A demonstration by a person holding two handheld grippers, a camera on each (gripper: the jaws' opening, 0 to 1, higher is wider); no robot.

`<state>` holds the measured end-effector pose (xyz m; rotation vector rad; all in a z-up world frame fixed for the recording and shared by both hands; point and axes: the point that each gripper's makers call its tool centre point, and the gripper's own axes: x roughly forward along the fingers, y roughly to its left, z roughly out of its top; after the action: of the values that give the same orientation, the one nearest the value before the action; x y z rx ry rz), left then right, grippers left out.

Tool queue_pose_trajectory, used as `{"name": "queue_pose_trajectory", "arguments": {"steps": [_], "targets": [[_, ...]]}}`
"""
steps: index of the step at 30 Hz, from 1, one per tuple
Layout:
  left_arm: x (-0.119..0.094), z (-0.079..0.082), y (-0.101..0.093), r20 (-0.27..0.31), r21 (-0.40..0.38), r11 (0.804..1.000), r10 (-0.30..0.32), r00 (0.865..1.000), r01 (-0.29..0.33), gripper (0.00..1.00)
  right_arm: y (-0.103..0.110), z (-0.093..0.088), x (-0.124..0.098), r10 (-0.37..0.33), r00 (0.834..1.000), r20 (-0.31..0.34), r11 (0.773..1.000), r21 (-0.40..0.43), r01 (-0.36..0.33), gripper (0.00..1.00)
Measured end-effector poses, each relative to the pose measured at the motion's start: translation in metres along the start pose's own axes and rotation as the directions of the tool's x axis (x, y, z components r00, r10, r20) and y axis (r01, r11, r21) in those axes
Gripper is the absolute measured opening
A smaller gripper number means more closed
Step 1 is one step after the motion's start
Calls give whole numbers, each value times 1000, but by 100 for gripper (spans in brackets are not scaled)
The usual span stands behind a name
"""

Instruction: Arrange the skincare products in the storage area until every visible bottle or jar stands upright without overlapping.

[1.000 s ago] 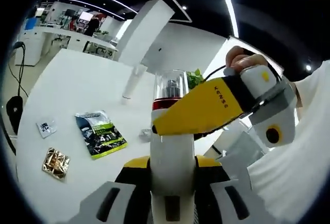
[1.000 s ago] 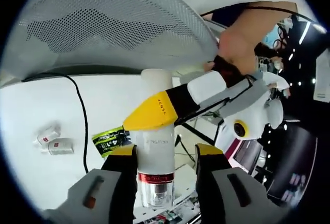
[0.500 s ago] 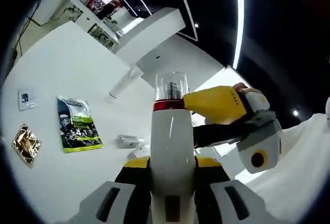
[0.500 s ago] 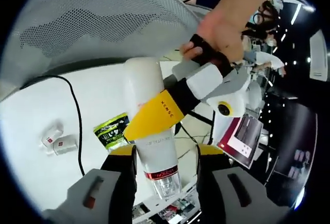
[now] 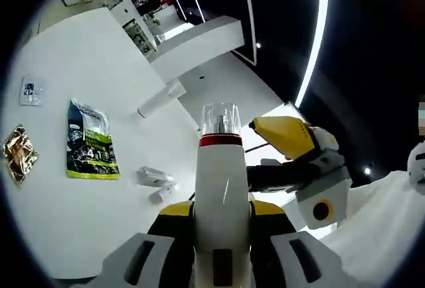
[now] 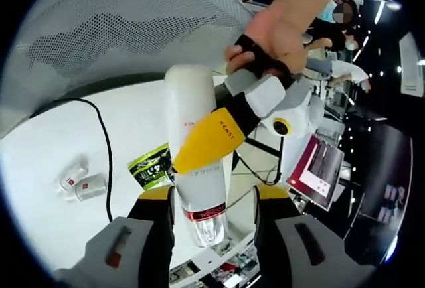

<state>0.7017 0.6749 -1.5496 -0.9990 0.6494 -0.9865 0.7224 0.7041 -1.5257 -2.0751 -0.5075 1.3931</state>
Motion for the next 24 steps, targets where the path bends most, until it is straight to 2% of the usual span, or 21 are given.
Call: {"name": "queue_pose_trajectory", "arguments": {"steps": [4, 6, 10, 12, 13, 14, 17, 19, 21, 22, 23, 24], "targets": [[-4, 7, 1, 32, -18, 1000, -7, 999, 7, 29, -4, -4, -5, -34, 999, 5, 997, 67, 33, 44], [-4, 9, 0, 44, -28, 999, -15, 999, 16, 29, -3, -4, -9, -57, 998, 18, 990, 132, 54, 43], [-4, 11, -1, 53, -20, 1000, -16, 998, 17, 29, 6, -15, -14, -76, 997, -24, 964, 255, 79, 44], [-4, 11, -2, 54, -21, 1000, -18, 998, 19, 29, 8, -20, -18, -104, 994, -41, 927, 357, 112, 46], [-3, 10, -2, 54, -21, 1000, -17, 998, 18, 29, 9, -21, -21, -113, 992, -48, 900, 419, 123, 47], [-3, 11, 0, 53, -21, 1000, -15, 998, 16, 29, 10, -22, -22, -112, 992, -51, 893, 434, 123, 48], [-3, 10, 0, 50, -24, 1000, -14, 999, 15, 29, 15, -30, -28, -118, 988, -95, 838, 524, 151, 46], [-3, 9, 0, 45, -25, 999, -20, 999, 21, 29, 19, -36, -31, -124, 986, -114, 776, 608, 168, 45], [-2, 9, -2, 42, -22, 999, -25, 999, 26, 29, 23, -44, -34, -132, 981, -142, 686, 701, 193, 41], [-2, 8, -2, 39, -19, 999, -26, 999, 27, 29, 28, -49, -36, -124, 979, -161, 613, 763, 203, 39], [-2, 8, -2, 37, -17, 1000, -25, 999, 26, 29, 29, -53, -37, -132, 976, -176, 573, 790, 220, 39], [-2, 7, -2, 35, -13, 1000, -24, 999, 24, 29, 36, -57, -36, -126, 973, -191, 507, 831, 229, 41]]}}
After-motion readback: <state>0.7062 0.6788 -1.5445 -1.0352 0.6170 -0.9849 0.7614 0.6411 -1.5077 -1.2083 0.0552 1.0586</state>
